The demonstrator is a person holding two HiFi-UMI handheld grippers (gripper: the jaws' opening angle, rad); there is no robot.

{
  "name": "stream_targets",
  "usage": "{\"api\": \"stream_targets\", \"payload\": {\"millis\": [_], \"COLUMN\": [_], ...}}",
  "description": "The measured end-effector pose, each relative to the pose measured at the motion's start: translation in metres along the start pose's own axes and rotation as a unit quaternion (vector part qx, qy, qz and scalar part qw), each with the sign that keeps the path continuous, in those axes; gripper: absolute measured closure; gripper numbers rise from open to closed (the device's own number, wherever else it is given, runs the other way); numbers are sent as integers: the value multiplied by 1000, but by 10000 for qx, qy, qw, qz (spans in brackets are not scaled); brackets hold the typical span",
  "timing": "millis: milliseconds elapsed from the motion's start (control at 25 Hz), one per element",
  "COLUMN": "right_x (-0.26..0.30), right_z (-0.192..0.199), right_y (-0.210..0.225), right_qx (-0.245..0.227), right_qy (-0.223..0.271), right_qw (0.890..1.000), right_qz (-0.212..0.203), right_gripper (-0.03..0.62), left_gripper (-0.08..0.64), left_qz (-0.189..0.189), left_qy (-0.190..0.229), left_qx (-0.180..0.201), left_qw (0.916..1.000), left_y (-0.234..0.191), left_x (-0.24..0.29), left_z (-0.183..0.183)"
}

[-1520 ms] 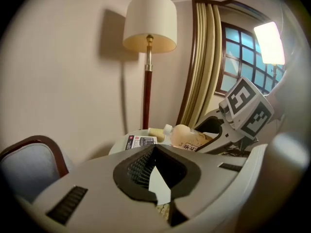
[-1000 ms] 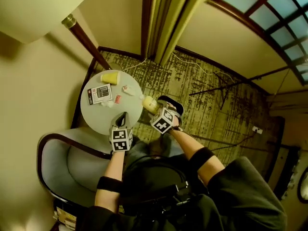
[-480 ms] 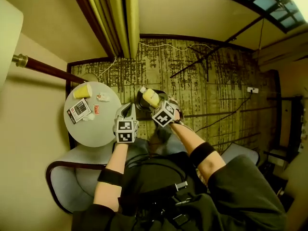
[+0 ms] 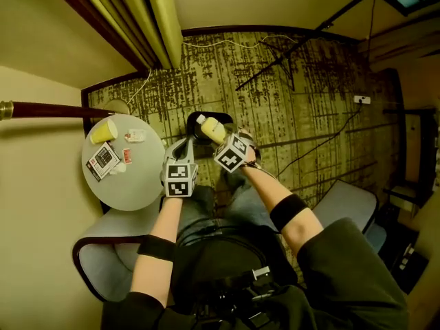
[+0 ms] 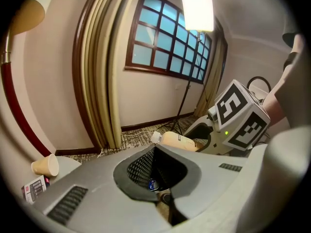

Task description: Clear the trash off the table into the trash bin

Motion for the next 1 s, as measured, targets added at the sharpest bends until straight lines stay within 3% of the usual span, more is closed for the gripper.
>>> {"api": "stream_targets", "payload": {"millis": [200, 640, 1000], "right_x": [54, 228, 349], "right_z": [26, 114, 161], "right_y": [7, 15, 1], "right_qx": [81, 576, 639], "right_qy": [-74, -361, -588], "right_qw": [9998, 9955, 9925], "right_qz": [-149, -660, -862], "right_gripper": [284, 282, 281], "left_gripper": [560, 560, 560], "left_qz": [-8, -22, -116], "left_qy": [-215, -814, -999], "left_qx": [7, -97, -288], "left_qw": [9998, 9966, 9945], "left_y": [-11, -51, -95], "left_x": [47, 204, 302], "left_z": [20, 107, 180]}}
Point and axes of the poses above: the fingertips, and each gripper's own axes: x forward along the fingers, y to its right, z out of its underside, the point moved 9 cm from there along -x, backward along the fingers, and after that the axes turned 14 degrees about -x, right-handed, at the moved point
